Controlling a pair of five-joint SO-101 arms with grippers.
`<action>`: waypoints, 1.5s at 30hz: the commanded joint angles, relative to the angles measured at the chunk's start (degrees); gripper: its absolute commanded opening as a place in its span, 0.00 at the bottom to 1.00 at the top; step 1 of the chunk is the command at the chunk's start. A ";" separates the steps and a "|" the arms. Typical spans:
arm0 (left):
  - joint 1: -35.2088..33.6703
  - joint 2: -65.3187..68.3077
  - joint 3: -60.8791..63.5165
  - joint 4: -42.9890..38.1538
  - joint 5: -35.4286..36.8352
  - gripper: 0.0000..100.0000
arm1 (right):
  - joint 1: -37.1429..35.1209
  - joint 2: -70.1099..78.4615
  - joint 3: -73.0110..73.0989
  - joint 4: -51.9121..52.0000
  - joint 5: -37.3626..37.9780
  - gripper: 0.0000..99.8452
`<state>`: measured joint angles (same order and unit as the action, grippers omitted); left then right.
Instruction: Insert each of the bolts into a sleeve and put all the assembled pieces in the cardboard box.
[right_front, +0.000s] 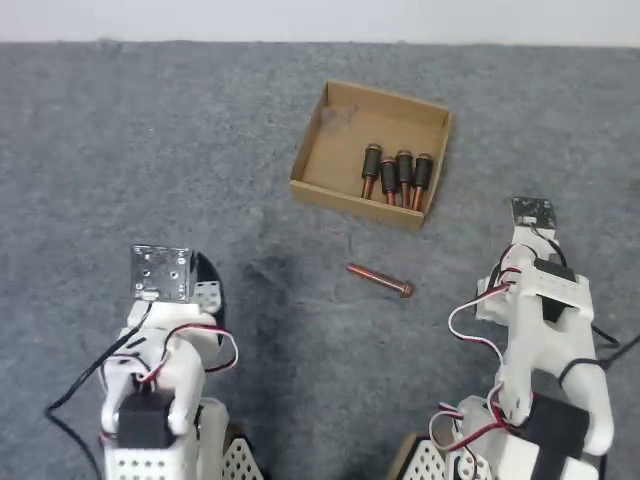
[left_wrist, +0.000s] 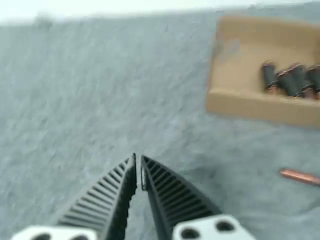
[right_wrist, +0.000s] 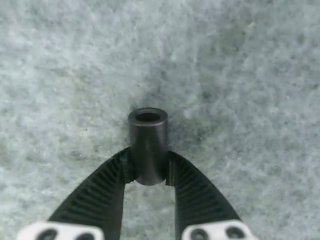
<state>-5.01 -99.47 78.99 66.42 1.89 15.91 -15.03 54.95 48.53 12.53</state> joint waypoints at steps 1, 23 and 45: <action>2.46 18.73 -15.96 0.53 -0.18 0.01 | 0.84 -3.12 0.09 -0.92 -0.62 0.01; 14.86 91.52 -69.05 -6.33 -0.26 0.01 | 0.84 -3.12 0.09 -1.01 0.62 0.01; 14.33 113.32 -76.35 -20.66 7.21 0.17 | -0.92 -3.12 0.18 -1.71 2.81 0.01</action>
<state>9.49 13.23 6.02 49.19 7.78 15.91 -15.03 55.38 47.82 14.02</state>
